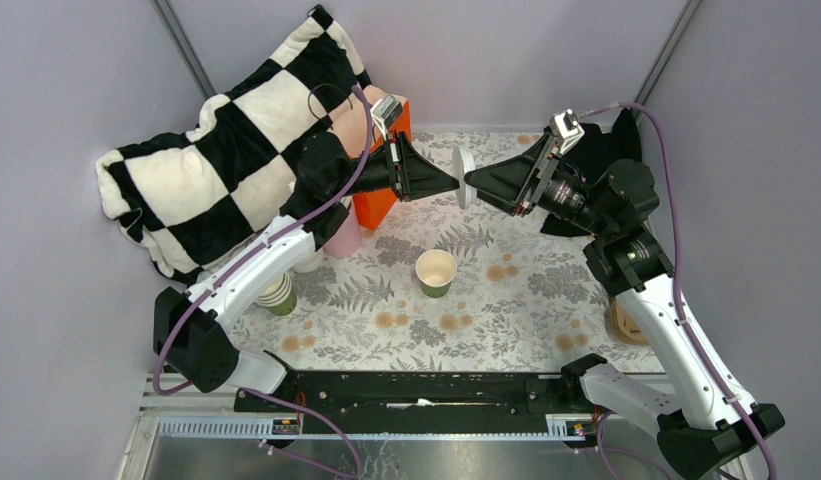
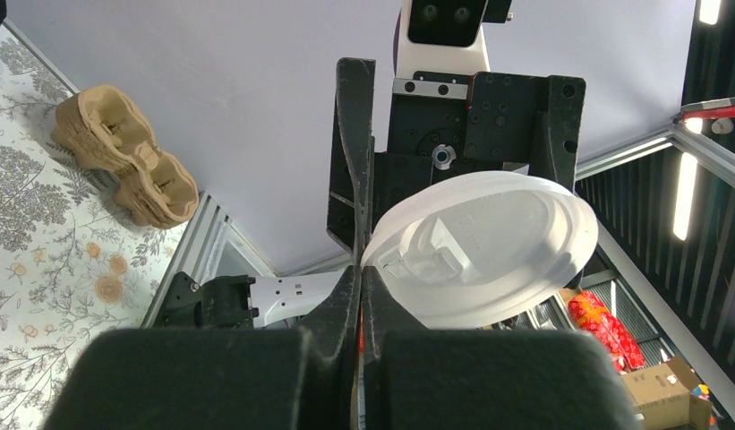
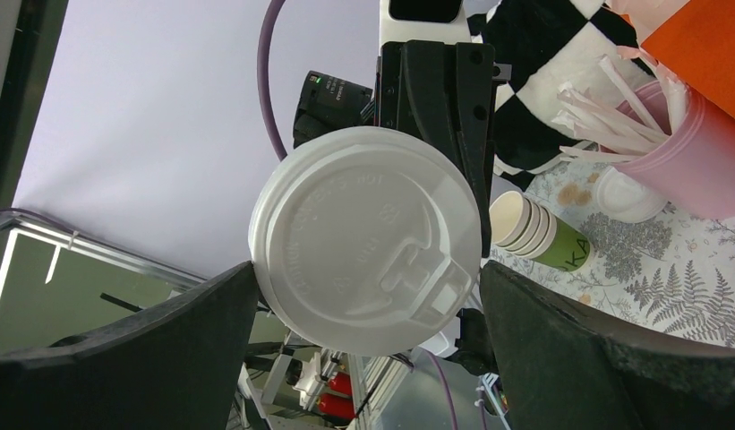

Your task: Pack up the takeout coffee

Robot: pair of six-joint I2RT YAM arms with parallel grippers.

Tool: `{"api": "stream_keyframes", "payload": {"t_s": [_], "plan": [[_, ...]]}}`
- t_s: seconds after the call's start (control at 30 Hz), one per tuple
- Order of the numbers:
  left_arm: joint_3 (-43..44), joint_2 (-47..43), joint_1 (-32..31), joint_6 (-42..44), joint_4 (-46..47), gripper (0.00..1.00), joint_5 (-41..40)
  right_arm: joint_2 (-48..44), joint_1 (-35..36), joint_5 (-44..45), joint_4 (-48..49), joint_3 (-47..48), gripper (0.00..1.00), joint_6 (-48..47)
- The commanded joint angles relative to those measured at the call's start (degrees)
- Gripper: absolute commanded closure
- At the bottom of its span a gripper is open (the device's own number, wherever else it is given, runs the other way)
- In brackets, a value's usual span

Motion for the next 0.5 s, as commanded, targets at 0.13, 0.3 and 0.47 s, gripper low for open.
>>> {"api": "stream_keyframes", "payload": {"t_s": [0.13, 0.3, 0.47], "plan": [[1.5, -0.8, 0.4, 0.2, 3.1, 1.0, 0.5, -0.5, 0.4, -0.6, 4.7, 0.9, 0.0, 1.1], [1.5, -0.9, 0.5, 0.0, 3.5, 1.0, 0.4, -0.4, 0.4, -0.6, 4.8, 1.0, 0.0, 1.2], [1.5, -1.1, 0.4, -0.1, 3.5, 1.0, 0.5, -0.1, 0.4, -0.7, 4.2, 1.0, 0.0, 1.2]]}}
